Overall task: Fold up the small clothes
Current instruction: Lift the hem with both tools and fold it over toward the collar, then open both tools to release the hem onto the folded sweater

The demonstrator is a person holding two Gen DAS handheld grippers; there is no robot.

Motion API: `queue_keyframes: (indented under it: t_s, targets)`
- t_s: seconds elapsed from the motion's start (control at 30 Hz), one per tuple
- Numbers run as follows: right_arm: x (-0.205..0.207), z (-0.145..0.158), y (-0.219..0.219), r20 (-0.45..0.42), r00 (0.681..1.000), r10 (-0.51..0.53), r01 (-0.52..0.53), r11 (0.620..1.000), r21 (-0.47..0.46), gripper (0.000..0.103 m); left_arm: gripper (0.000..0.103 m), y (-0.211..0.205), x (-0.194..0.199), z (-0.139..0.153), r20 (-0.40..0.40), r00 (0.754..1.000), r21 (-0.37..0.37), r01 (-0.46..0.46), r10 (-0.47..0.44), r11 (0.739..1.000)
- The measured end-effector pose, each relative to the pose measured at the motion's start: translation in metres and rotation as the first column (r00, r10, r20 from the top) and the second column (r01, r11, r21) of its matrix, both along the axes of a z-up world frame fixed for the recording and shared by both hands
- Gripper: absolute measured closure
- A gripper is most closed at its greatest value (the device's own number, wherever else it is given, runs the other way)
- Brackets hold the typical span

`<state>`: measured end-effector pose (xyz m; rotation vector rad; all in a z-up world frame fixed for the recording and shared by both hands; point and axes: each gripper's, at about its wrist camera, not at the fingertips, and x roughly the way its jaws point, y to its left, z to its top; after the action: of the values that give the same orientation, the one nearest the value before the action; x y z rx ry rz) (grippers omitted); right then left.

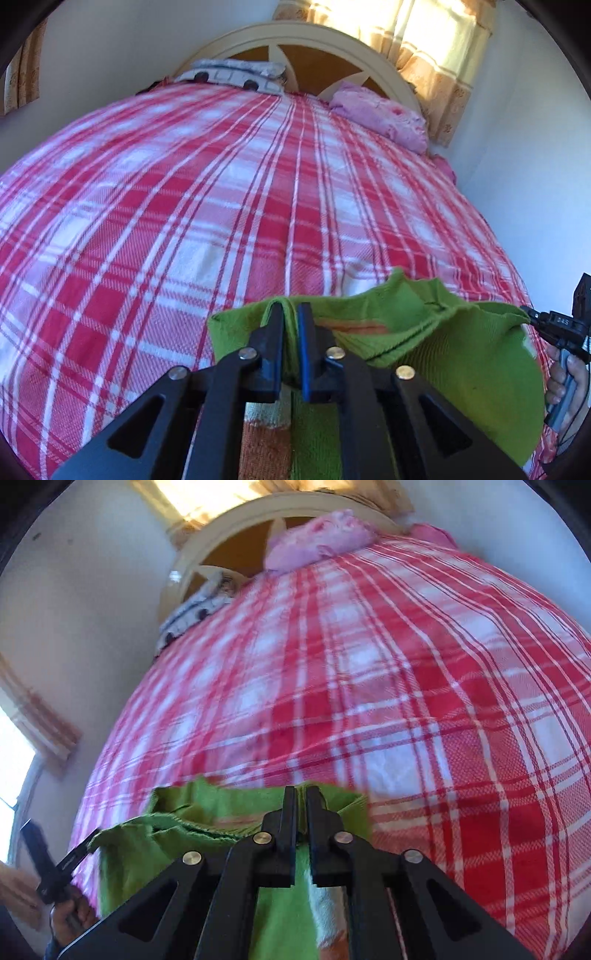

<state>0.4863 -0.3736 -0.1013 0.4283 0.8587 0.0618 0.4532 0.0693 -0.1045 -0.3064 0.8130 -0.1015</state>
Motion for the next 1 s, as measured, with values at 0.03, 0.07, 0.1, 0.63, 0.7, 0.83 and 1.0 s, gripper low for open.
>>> queue_keyframes:
  t_s: [0.03,0.07,0.1,0.63,0.7,0.83,1.0]
  targets:
    - [0.002,-0.003,-0.001,-0.005,1.000,-0.006,0.006,1.000,-0.005,0.090,0.090,0.001,-0.003,-0.001,-0.007,1.000,-0.010,-0.003,0.003,1.000]
    - [0.002,-0.007,-0.004,-0.008,1.000,-0.013,0.013,1.000,-0.005,0.071,0.082,0.002,-0.006,0.000,-0.010,1.000,-0.012,-0.006,0.005,1.000]
    - [0.000,-0.007,-0.005,-0.004,1.000,-0.016,0.016,1.000,-0.002,0.053,0.076,0.004,-0.012,0.003,-0.005,1.000,0.003,-0.014,0.014,1.000]
    - [-0.048,0.005,0.077,-0.034,0.951,0.308,-0.305,0.913,-0.271,0.048,0.038,-0.005,-0.068,-0.023,-0.026,0.997,0.200,-0.064,0.070,0.978]
    - [-0.044,0.002,0.098,-0.065,0.927,0.369,-0.372,0.887,-0.272,0.048,0.036,-0.001,-0.071,-0.028,-0.027,0.996,0.170,-0.078,0.084,0.982]
    - [-0.019,-0.027,0.140,-0.199,0.906,0.373,-0.422,0.836,-0.351,0.049,0.033,-0.001,-0.075,-0.030,-0.009,0.996,0.164,-0.091,0.094,0.982]
    - [0.027,-0.039,0.134,-0.183,0.964,0.192,-0.255,0.860,-0.442,0.049,0.026,-0.002,-0.080,-0.033,0.003,0.995,0.158,-0.094,0.095,0.983]
